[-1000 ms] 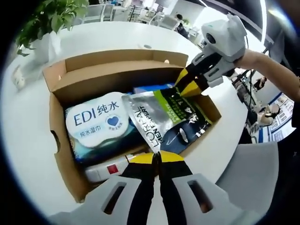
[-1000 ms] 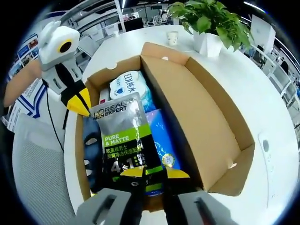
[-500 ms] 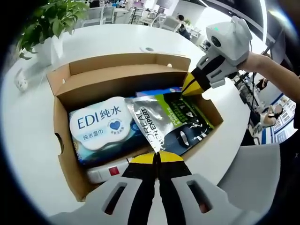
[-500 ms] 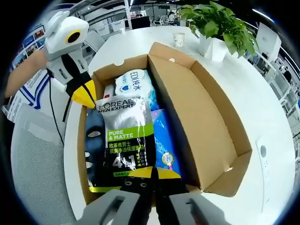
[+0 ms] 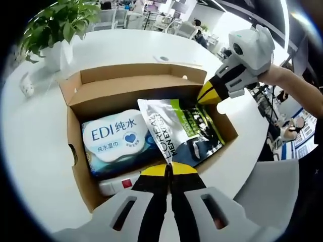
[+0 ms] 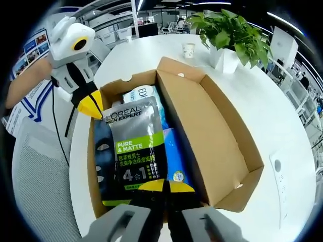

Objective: Operate the shoe box by opening the lid, removing the specified soft item, and placing it in the target area until the item is outside and the box remains undamaged.

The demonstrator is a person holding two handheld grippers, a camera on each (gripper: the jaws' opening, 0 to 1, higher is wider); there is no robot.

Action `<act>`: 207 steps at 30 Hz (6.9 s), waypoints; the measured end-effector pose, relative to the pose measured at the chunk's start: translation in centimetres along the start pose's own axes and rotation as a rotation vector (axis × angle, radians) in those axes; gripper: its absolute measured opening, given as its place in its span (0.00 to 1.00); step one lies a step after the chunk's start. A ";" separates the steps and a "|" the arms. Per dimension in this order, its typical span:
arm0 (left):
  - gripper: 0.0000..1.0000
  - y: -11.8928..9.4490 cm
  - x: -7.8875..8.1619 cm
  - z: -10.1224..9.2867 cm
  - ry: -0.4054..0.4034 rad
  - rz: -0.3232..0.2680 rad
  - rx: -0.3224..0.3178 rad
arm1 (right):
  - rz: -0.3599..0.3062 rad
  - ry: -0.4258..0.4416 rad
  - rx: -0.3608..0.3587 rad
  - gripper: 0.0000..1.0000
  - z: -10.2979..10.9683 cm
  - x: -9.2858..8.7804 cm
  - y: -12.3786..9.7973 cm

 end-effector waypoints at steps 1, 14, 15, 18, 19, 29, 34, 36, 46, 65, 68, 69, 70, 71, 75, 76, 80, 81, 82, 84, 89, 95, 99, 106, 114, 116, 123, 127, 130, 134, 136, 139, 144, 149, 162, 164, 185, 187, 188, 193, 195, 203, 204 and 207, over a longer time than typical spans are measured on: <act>0.00 -0.1 0.0 0.0 -0.001 -0.002 0.000 | -0.001 0.000 0.000 0.00 0.0 0.0 -0.1; 0.00 -1.3 0.9 0.1 -0.004 -0.032 0.011 | -0.043 -0.006 -0.015 0.00 0.1 1.0 -1.5; 0.00 -1.4 1.0 0.2 -0.004 -0.033 0.012 | -0.047 -0.005 -0.016 0.00 0.1 1.1 -1.7; 0.00 -1.7 1.1 0.1 -0.003 -0.041 0.012 | -0.053 -0.005 -0.019 0.00 0.1 1.3 -2.0; 0.00 -1.8 1.2 0.0 -0.003 -0.043 0.012 | -0.054 -0.006 -0.020 0.00 0.2 1.3 -2.1; 0.00 -3.0 2.0 -0.6 0.007 -0.067 0.011 | -0.061 -0.022 -0.037 0.00 0.5 1.6 -3.5; 0.00 -3.2 2.3 -1.1 0.023 -0.069 0.004 | -0.072 -0.021 -0.049 0.00 0.5 1.5 -4.4; 0.00 -3.4 2.5 -1.4 0.024 -0.075 -0.002 | -0.075 -0.019 -0.055 0.00 0.6 1.4 -4.8; 0.00 -4.1 3.2 -2.6 0.029 -0.100 -0.013 | -0.088 -0.017 -0.073 0.00 0.7 1.0 -6.2; 0.00 -3.0 4.4 -5.4 0.069 -0.102 -0.042 | -0.082 0.017 -0.101 0.00 0.3 -2.2 -8.5; 0.00 -3.0 4.8 -5.6 0.066 -0.114 -0.047 | -0.083 0.028 -0.099 0.00 0.2 -2.7 -8.7; 0.00 -3.1 4.8 -5.7 0.069 -0.111 -0.046 | -0.091 0.044 -0.093 0.00 0.3 -2.8 -8.7; 0.00 -3.1 5.0 -5.7 0.080 -0.105 -0.040 | -0.096 0.053 -0.090 0.00 0.2 -2.7 -8.8; 0.00 -3.1 5.0 -5.7 0.084 -0.106 -0.034 | -0.095 0.050 -0.093 0.00 0.2 -2.6 -8.7; 0.00 -3.3 5.3 -5.6 0.080 -0.113 -0.034 | -0.094 0.039 -0.097 0.00 0.2 -2.5 -8.8; 0.00 -3.4 5.4 -5.6 0.079 -0.118 -0.036 | -0.095 0.042 -0.096 0.00 0.1 -2.5 -8.9; 0.00 -3.5 5.7 -5.8 0.087 -0.121 -0.038 | -0.101 0.043 -0.099 0.00 0.1 -2.5 -9.0; 0.00 -3.6 5.8 -5.8 0.089 -0.122 -0.038 | -0.101 0.041 -0.100 0.00 0.0 -2.5 -9.1; 0.00 -3.6 5.9 -5.9 0.091 -0.122 -0.039 | -0.102 0.041 -0.101 0.00 0.0 -2.5 -9.1; 0.00 -3.7 6.1 -5.9 0.093 -0.127 -0.041 | -0.104 0.042 -0.102 0.00 -0.1 -2.5 -9.3; 0.00 -3.9 6.9 -6.1 0.104 -0.135 -0.045 | -0.116 0.050 -0.109 0.00 -0.3 -2.5 -9.9; 0.00 -4.4 7.6 -6.3 0.121 -0.139 -0.049 | -0.126 0.052 -0.116 0.00 -0.4 -2.4 -10.4; 0.00 -4.6 8.2 -6.5 0.128 -0.143 -0.053 | -0.131 0.050 -0.122 0.00 -0.5 -2.3 -10.8; 0.00 -4.5 8.7 -6.9 0.137 -0.145 -0.057 | -0.137 0.053 -0.132 0.00 -0.8 -2.5 -11.5; 0.00 -3.5 8.8 -7.6 0.129 -0.141 -0.075 | -0.119 0.058 -0.142 0.00 -0.7 -3.5 -11.7; 0.00 -3.2 8.8 -7.7 0.127 -0.140 -0.079 | -0.113 0.057 -0.145 0.00 -0.7 -3.8 -11.7; 0.00 -2.2 9.0 -8.6 0.129 -0.140 -0.091 | -0.096 0.075 -0.154 0.00 -1.2 -5.0 -11.7; 0.00 -1.4 9.0 -9.2 0.125 -0.138 -0.098 | -0.081 0.077 -0.160 0.00 -1.4 -5.9 -11.6; 0.00 -0.7 8.9 -9.7 0.123 -0.134 -0.106 | -0.072 0.085 -0.163 0.00 -1.7 -6.6 -11.5; 0.00 0.2 8.8 -10.4 0.121 -0.126 -0.118 | -0.057 0.094 -0.166 0.00 -2.1 -7.6 -11.2; 0.00 0.7 8.7 -10.8 0.118 -0.123 -0.122 | -0.049 0.101 -0.168 0.00 -2.3 -8.1 -11.0; 0.00 1.3 8.5 -11.3 0.117 -0.118 -0.129 | -0.036 0.100 -0.173 0.00 -2.6 -8.7 -10.7; 0.00 2.3 8.1 -12.0 0.116 -0.107 -0.136 | -0.017 0.113 -0.175 0.00 -3.2 -9.7 -10.0; 0.00 3.0 7.9 -12.4 0.112 -0.096 -0.138 | -0.006 0.113 -0.181 0.00 -3.4 -10.3 -9.5; 0.00 4.4 7.6 -13.1 0.110 -0.081 -0.132 | 0.005 0.117 -0.202 0.00 -4.3 -11.3 -8.2; 0.00 4.6 7.6 -13.1 0.107 -0.079 -0.134 | 0.006 0.122 -0.203 0.00 -4.4 -11.5 -8.0; 0.00 6.5 7.8 -14.5 0.164 -0.047 -0.129 | -0.063 0.135 -0.285 0.00 -5.4 -12.6 -7.1; 0.00 6.7 7.8 -14.6 0.166 -0.044 -0.128 | -0.064 0.133 -0.289 0.00 -5.5 -12.7 -6.9; 0.00 6.7 7.8 -14.5 0.167 -0.042 -0.127 | -0.063 0.134 -0.290 0.00 -5.6 -12.7 -6.9; 0.00 7.1 7.8 -14.5 0.168 -0.034 -0.120 | -0.064 0.140 -0.291 0.00 -5.8 -13.0 -6.6; 0.00 7.3 7.8 -14.6 0.175 -0.033 -0.115 | -0.066 0.142 -0.295 0.00 -5.9 -13.0 -6.5; 0.00 7.8 7.7 -14.9 0.184 -0.027 -0.119 | -0.075 0.154 -0.305 0.00 -6.1 -13.4 -6.1; 0.00 7.8 7.7 -15.0 0.188 -0.028 -0.118 | -0.078 0.155 -0.308 0.00 -6.2 -13.4 -6.1; 0.00 8.0 7.8 -15.1 0.209 -0.025 -0.109 | -0.083 0.157 -0.314 0.00 -6.3 -13.5 -6.0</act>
Point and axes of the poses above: the point that each gripper's makers call its tool centre point, and the gripper's own axes: y roughly forward along the fingers, z roughly to its left, x roughly out of its top, the point moved 8 cm from there along -y, roughly backward along the fingers, and after that the axes turned 6 degrees about y, right-handed, at the moved point
